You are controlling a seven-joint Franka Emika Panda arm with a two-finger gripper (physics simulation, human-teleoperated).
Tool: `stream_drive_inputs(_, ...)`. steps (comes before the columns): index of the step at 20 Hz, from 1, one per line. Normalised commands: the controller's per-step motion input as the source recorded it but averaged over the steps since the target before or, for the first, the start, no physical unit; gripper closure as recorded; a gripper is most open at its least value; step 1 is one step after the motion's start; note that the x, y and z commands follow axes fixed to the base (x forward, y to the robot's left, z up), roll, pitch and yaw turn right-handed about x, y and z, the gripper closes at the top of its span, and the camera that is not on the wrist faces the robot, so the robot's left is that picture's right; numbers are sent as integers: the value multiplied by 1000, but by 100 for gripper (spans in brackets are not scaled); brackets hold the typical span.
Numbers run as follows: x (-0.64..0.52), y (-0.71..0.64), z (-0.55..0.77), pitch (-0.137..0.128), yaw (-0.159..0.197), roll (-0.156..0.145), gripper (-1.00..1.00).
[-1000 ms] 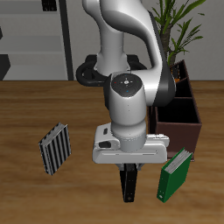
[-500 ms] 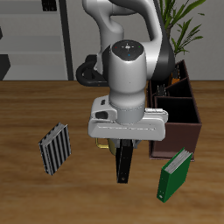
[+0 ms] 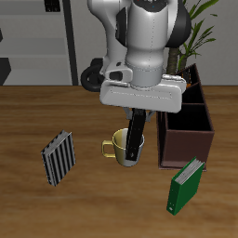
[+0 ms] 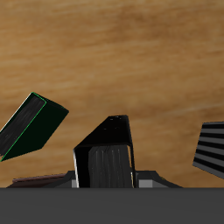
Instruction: Place the yellow book into the left desk caddy's front compartment and place the orange book into the left desk caddy's left compartment and place the black book into the left desk caddy's back compartment
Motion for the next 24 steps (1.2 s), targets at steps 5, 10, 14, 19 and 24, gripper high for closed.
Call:
stream_drive_inputs(5, -653, 378, 542, -78, -25, 43, 100)
stream_drive_inputs(10, -685, 529, 282, 3, -10, 110, 100)
stream_drive_inputs(14, -430, 406, 81, -10, 35, 87, 100)
stream_drive_inputs(19, -474, 167, 32, -2, -6, -14, 100)
stream_drive_inputs(24, -375, 159, -159, 68, -26, -15, 100)
